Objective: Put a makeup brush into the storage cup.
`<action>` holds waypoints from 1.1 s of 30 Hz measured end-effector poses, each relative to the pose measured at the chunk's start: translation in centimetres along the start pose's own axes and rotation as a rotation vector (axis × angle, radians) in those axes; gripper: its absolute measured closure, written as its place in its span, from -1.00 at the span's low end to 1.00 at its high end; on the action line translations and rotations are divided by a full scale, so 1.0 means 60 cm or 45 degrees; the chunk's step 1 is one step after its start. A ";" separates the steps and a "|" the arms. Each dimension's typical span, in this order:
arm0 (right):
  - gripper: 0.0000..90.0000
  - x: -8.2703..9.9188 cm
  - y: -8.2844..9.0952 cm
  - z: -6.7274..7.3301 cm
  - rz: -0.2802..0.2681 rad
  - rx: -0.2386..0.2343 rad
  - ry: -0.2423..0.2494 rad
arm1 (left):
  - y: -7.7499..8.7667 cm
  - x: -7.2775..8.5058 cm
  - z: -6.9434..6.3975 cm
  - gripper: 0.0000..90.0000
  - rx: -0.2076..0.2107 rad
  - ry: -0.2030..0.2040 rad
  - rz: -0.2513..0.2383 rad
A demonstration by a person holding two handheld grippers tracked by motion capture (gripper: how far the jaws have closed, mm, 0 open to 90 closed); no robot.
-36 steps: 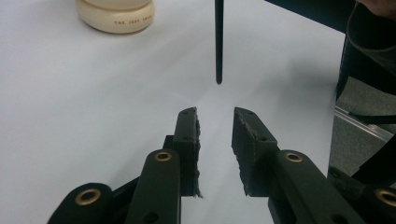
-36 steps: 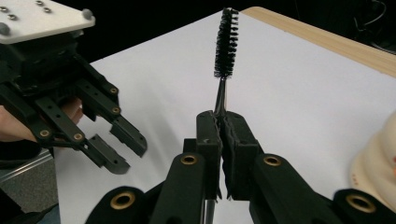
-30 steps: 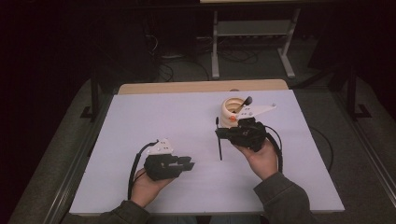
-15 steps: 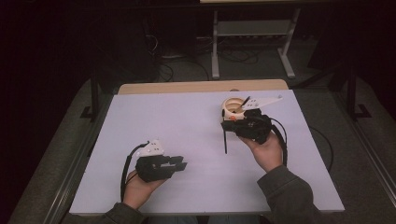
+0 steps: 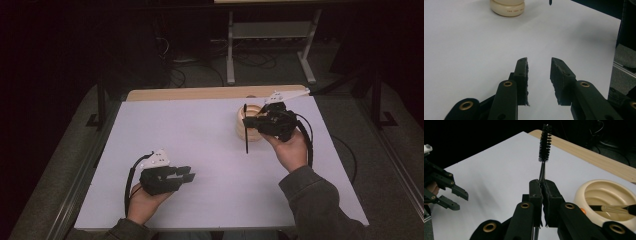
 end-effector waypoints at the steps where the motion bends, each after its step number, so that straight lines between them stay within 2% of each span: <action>1: 0.89 -0.003 0.001 -0.002 -0.003 0.004 -0.003 | 0.001 0.000 0.001 0.49 -0.003 -0.001 0.002; 8: 0.89 -0.026 0.007 -0.012 -0.014 0.026 -0.017 | 0.006 0.000 0.006 0.48 -0.019 0.002 -0.002; 9: 0.89 -0.029 0.007 -0.014 -0.016 0.026 -0.015 | 0.007 0.000 0.008 0.48 -0.020 -0.013 0.004; 12: 0.89 -0.040 0.009 -0.018 -0.024 0.039 -0.019 | 0.008 0.000 0.009 0.48 -0.025 0.005 -0.004; 17: 0.89 -0.054 0.011 -0.026 -0.029 0.053 -0.024 | 0.011 0.001 0.012 0.48 -0.038 0.001 -0.002; 18: 0.89 -0.056 0.012 -0.025 -0.024 0.052 -0.042 | 0.012 0.001 0.013 0.48 -0.041 0.000 0.001; 33: 0.89 -0.081 0.016 -0.046 -0.024 0.098 -0.061 | 0.019 0.001 0.018 0.44 -0.059 0.005 -0.009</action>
Point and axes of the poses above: each handheld gripper's, and its own axes: y roughly backward along the jaws, x roughly out of its underside, z roughly to its left, the point moved 1 cm from there along -y, roughly forward along the jaws, and after that the axes turned 5 degrees about -z, right-handed, at the moved point
